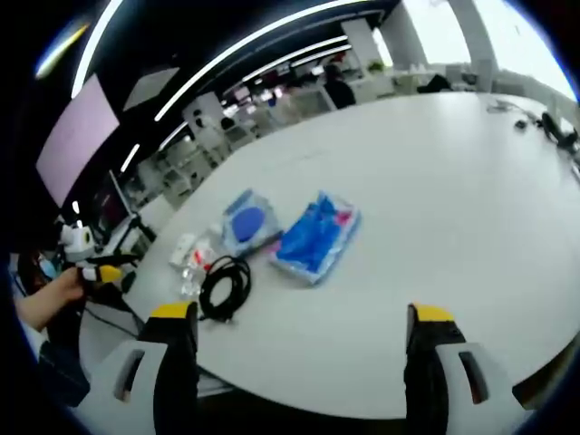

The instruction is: Arrange the tabletop items into an orderly group along one side of the table until the central work area is clear of visible clutter.

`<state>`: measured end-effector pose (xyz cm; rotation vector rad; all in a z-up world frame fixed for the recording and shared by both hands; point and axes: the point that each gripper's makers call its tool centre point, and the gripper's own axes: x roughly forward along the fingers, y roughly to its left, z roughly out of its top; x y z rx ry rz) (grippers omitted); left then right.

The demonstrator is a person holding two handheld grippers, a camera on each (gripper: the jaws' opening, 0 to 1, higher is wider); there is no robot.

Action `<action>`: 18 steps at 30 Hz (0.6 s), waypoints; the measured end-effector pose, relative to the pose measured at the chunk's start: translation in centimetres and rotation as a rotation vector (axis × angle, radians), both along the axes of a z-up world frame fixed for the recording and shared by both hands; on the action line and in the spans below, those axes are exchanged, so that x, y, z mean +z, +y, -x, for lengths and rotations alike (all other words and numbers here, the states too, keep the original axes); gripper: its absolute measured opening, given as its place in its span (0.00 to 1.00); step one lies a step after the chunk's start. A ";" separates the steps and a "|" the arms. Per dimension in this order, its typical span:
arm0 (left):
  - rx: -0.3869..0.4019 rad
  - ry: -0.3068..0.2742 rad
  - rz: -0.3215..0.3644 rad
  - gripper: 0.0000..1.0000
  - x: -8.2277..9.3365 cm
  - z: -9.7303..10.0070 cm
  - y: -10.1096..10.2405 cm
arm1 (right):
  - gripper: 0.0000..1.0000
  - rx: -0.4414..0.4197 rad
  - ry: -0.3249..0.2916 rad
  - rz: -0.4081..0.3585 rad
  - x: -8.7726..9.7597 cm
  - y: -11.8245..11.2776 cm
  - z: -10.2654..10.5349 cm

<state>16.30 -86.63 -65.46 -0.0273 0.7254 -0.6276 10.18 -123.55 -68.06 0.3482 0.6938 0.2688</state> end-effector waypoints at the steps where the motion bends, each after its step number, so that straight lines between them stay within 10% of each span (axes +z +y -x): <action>1: 0.000 0.000 -0.001 0.96 0.0 0.0 0.0 | 0.93 0.001 0.000 0.000 0.0 0.0 0.0; 18: 0.009 0.012 -0.008 0.95 -0.3 0.0 0.2 | 0.91 -0.001 0.007 -0.013 -0.2 0.2 -0.2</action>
